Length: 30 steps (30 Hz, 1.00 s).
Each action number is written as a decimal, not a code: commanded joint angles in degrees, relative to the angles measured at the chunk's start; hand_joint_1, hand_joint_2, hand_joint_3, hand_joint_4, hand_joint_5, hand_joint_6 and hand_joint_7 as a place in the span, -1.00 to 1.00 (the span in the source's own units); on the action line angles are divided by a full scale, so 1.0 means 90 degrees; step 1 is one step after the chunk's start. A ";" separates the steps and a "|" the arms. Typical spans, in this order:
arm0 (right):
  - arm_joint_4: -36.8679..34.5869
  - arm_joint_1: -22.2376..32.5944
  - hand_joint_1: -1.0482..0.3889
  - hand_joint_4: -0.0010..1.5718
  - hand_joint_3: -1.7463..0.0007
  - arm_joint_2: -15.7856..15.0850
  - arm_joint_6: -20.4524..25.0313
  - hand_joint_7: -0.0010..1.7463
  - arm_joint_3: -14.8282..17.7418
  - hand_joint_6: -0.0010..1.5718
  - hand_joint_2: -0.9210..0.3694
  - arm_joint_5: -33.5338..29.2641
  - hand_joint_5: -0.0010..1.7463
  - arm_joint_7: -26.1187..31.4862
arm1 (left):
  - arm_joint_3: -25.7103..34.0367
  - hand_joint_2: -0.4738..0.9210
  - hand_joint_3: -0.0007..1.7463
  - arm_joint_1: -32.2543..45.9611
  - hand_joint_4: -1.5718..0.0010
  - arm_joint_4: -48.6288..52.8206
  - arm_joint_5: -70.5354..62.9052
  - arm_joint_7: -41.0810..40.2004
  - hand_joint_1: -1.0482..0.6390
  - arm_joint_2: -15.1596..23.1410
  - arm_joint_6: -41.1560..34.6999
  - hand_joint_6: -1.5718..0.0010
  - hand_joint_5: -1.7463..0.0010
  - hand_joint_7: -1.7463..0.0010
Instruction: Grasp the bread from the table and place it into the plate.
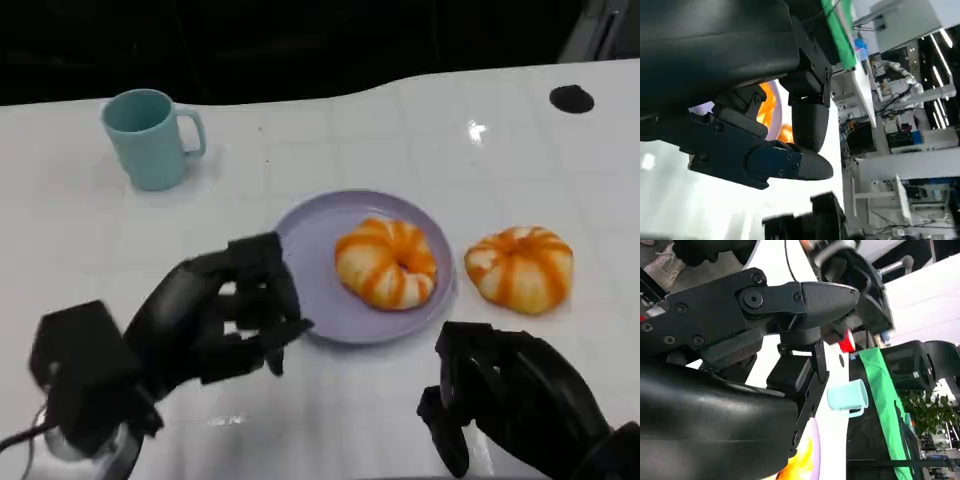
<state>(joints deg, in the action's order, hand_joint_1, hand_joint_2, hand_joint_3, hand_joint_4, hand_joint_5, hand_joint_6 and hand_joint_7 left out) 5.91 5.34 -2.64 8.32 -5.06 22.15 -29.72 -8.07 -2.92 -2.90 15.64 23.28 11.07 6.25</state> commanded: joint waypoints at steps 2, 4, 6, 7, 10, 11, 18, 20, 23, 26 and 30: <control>0.0047 0.0001 -0.82 0.54 0.57 -0.0060 0.0036 0.71 0.0032 0.31 -0.99 0.0017 0.87 0.0023 | 0.0293 1.00 -0.57 0.0795 -0.01 -0.0961 0.0910 0.0041 -0.50 -0.0019 -0.1193 0.28 -1.00 -1.00; 0.0054 -0.0001 -0.82 0.54 0.57 -0.0049 0.0048 0.71 0.0031 0.31 -0.99 0.0020 0.87 0.0042 | 0.0385 1.00 -0.56 0.0982 -0.03 -0.1178 0.1186 0.0024 -0.48 -0.0038 -0.1546 0.28 -1.00 -1.00; 0.0056 0.0002 -0.83 0.54 0.57 -0.0054 0.0003 0.71 0.0019 0.32 -1.00 -0.0031 0.87 0.0059 | 0.0469 1.00 -0.55 0.1215 -0.03 -0.1412 0.1452 0.0018 -0.47 -0.0028 -0.1906 0.28 -1.00 -1.00; 0.0043 -0.0009 -0.83 0.54 0.56 -0.0061 0.0003 0.71 0.0028 0.32 -1.00 -0.0015 0.87 0.0041 | 0.0491 1.00 -0.55 0.1316 -0.03 -0.1498 0.1502 0.0017 -0.47 -0.0030 -0.1995 0.29 -1.00 -1.00; 0.0044 -0.0027 -0.82 0.54 0.57 -0.0088 0.0042 0.71 0.0051 0.31 -0.99 0.0007 0.87 0.0036 | 0.0476 1.00 -0.53 0.1508 -0.03 -0.1586 0.1513 0.0090 -0.46 -0.0055 -0.2070 0.29 -1.00 -1.00; 0.0044 -0.0029 -0.83 0.54 0.57 -0.0098 0.0051 0.71 0.0055 0.32 -0.99 0.0007 0.87 0.0036 | 0.0455 1.00 -0.52 0.1535 -0.03 -0.1572 0.1503 0.0117 -0.45 -0.0077 -0.2079 0.28 -1.00 -1.00; -0.0020 -0.0048 -0.81 0.54 0.55 -0.0128 -0.0016 0.71 0.0076 0.32 -1.00 0.0000 0.87 -0.0007 | 0.0378 1.00 -0.54 0.1590 -0.05 -0.1278 0.1589 0.0368 -0.42 -0.0345 -0.2073 0.26 -1.00 -1.00; -0.0028 -0.0048 -0.82 0.55 0.55 -0.0132 -0.0024 0.71 0.0075 0.32 -0.99 0.0002 0.87 -0.0016 | 0.0334 1.00 -0.54 0.1569 -0.04 -0.1183 0.1519 0.0415 -0.43 -0.0398 -0.2031 0.27 -1.00 -1.00; -0.0107 -0.0072 -0.82 0.54 0.56 -0.0132 -0.0088 0.71 0.0083 0.32 -0.99 -0.0006 0.86 -0.0054 | 0.0313 1.00 -0.56 0.1502 -0.04 -0.1017 0.1476 0.0461 -0.43 -0.0502 -0.1989 0.26 -1.00 -1.00; -0.0160 -0.0109 -0.83 0.55 0.56 -0.0127 -0.0042 0.70 0.0120 0.32 -0.98 0.0041 0.85 -0.0071 | 0.0305 1.00 -0.56 0.1451 -0.04 -0.0829 0.1425 0.0502 -0.44 -0.0619 -0.1871 0.26 -1.00 -1.00; -0.0213 -0.0145 -0.83 0.55 0.57 -0.0124 -0.0043 0.69 0.0150 0.32 -0.98 0.0058 0.85 -0.0091 | 0.0319 1.00 -0.57 0.1404 -0.05 -0.0628 0.1409 0.0587 -0.45 -0.0707 -0.1800 0.25 -1.00 -1.00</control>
<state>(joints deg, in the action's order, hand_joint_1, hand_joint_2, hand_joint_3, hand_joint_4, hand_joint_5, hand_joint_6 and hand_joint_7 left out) 4.54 4.49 -3.11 8.26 -4.72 22.21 -30.29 -5.33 9.95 -9.52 28.91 27.57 4.64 -10.80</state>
